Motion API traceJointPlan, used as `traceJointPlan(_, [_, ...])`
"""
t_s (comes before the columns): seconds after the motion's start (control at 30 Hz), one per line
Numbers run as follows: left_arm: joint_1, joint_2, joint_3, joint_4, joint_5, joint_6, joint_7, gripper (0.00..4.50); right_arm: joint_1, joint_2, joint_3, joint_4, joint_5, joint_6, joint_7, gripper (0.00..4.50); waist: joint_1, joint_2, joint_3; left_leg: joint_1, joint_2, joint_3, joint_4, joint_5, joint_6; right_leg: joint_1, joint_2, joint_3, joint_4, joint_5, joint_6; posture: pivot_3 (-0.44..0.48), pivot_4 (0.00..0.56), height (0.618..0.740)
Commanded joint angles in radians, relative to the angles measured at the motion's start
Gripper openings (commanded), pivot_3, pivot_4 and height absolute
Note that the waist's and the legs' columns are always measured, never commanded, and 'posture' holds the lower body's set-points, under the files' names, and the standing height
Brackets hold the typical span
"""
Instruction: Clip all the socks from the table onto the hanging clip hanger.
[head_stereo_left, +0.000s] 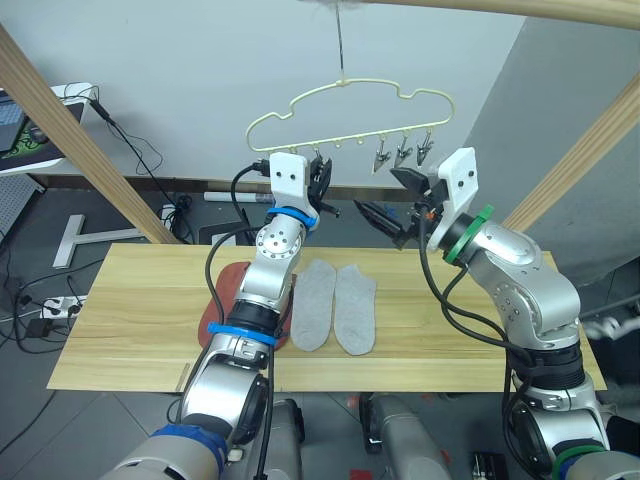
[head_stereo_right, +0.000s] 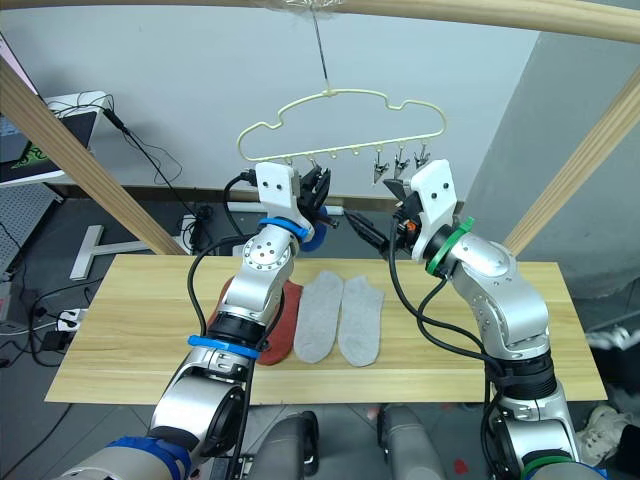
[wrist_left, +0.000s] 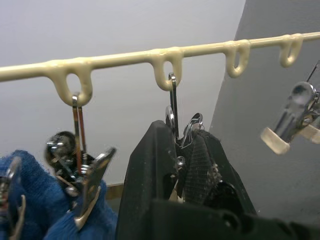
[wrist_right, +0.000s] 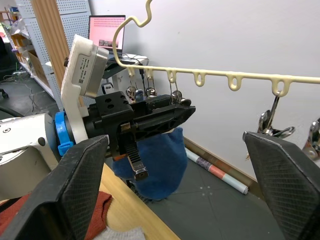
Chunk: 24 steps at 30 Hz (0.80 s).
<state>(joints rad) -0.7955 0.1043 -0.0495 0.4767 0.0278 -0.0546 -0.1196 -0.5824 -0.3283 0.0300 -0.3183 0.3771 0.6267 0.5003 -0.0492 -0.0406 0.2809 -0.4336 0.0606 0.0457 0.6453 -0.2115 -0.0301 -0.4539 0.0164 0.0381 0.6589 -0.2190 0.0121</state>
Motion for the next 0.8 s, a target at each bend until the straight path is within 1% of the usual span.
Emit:
traceJointPlan(0.03, [-0.007,-0.001,0.009,-0.039,0.003,-0.026,0.006,0.28,-0.022,0.005,-0.014,-0.018,0.018,-0.009,0.000,4.50,0.000,0.000,0.000,0.000,0.000,0.000,0.000,0.000,0.000,0.000,0.000,0.000,0.000,0.000,0.000,-0.083,0.277,0.740])
traceJointPlan(0.23, [0.022,-0.008,0.040,-0.082,-0.044,0.021,-0.009,0.28,-0.012,0.010,0.005,-0.015,0.011,-0.014,0.006,4.50,0.000,0.000,0.000,0.000,0.000,0.000,0.000,0.000,0.000,0.000,0.000,0.000,0.000,0.000,0.000,-0.069,0.277,0.740])
traceJointPlan(0.33, [0.027,0.004,0.034,-0.085,-0.027,0.012,-0.009,0.28,-0.016,0.009,0.005,-0.011,0.011,-0.016,0.009,4.50,0.000,0.000,0.000,0.000,0.000,0.000,0.000,0.000,0.000,0.000,0.000,0.000,0.001,0.000,0.000,-0.069,0.277,0.740])
traceJointPlan(0.63, [0.013,-0.016,0.034,-0.078,-0.030,0.002,-0.009,0.28,-0.028,0.010,0.006,0.005,0.008,-0.020,0.017,4.50,0.002,0.000,0.000,0.000,0.000,0.000,0.000,0.000,0.000,0.000,0.000,0.000,0.001,0.000,0.000,-0.062,0.276,0.740])
traceJointPlan(0.7, [0.014,-0.020,0.032,-0.079,-0.028,0.001,-0.009,0.99,-0.026,0.007,0.003,0.002,0.009,-0.019,0.019,4.50,0.002,0.000,0.000,0.000,0.000,0.000,0.000,0.000,0.000,0.000,0.000,0.000,0.001,0.000,0.000,-0.064,0.275,0.740])
traceJointPlan(0.73, [0.013,-0.021,0.033,-0.076,-0.028,0.001,-0.009,1.19,-0.025,0.006,0.003,0.002,0.009,-0.019,0.020,4.50,0.002,0.000,0.000,0.000,0.000,0.000,0.000,0.000,0.000,0.000,0.000,0.000,0.001,0.000,0.000,-0.064,0.275,0.740])
traceJointPlan(0.8, [0.013,-0.021,0.033,-0.075,-0.028,0.001,-0.010,1.85,-0.024,0.005,0.002,-0.001,0.008,-0.018,0.019,4.50,0.002,0.000,0.000,0.000,0.000,0.000,0.000,0.000,0.000,0.000,0.000,0.000,0.001,0.000,0.000,-0.066,0.274,0.740])
